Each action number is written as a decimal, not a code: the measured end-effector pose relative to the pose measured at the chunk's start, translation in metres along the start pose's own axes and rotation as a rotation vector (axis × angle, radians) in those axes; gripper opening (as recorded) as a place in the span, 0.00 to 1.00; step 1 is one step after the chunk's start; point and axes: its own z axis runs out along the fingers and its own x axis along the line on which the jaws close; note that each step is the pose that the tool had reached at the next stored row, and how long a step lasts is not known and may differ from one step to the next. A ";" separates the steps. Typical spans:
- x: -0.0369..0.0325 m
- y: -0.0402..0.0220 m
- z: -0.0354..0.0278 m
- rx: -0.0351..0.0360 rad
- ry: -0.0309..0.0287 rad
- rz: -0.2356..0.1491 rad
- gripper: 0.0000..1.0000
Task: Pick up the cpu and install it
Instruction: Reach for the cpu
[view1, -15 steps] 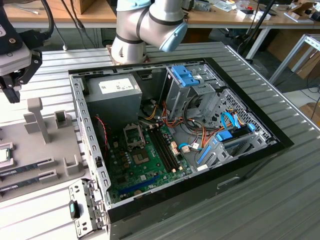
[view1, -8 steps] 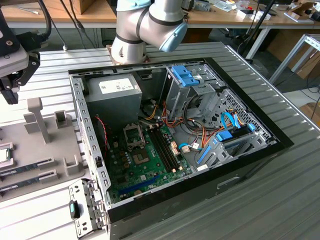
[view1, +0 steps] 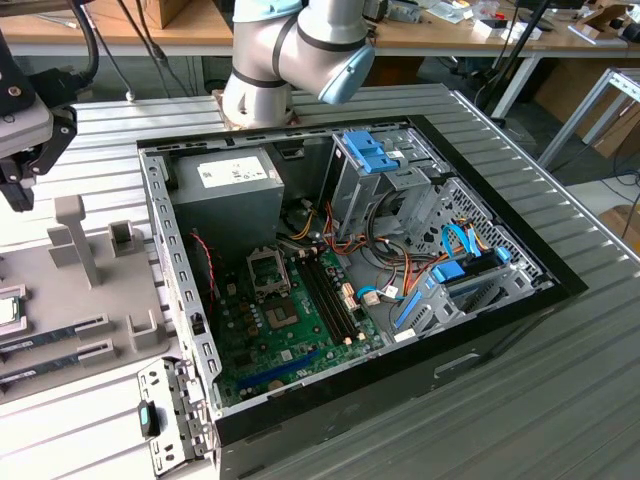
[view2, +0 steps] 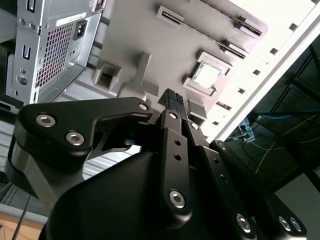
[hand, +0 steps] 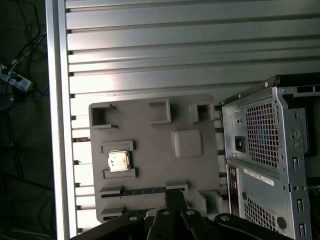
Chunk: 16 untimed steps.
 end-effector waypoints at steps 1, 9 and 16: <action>0.0006 0.0000 0.0004 -0.0001 0.0000 0.000 0.11; 0.0035 -0.0004 0.0024 0.0000 0.0001 0.000 0.11; 0.0070 -0.0008 0.0052 0.0001 0.0002 0.000 0.11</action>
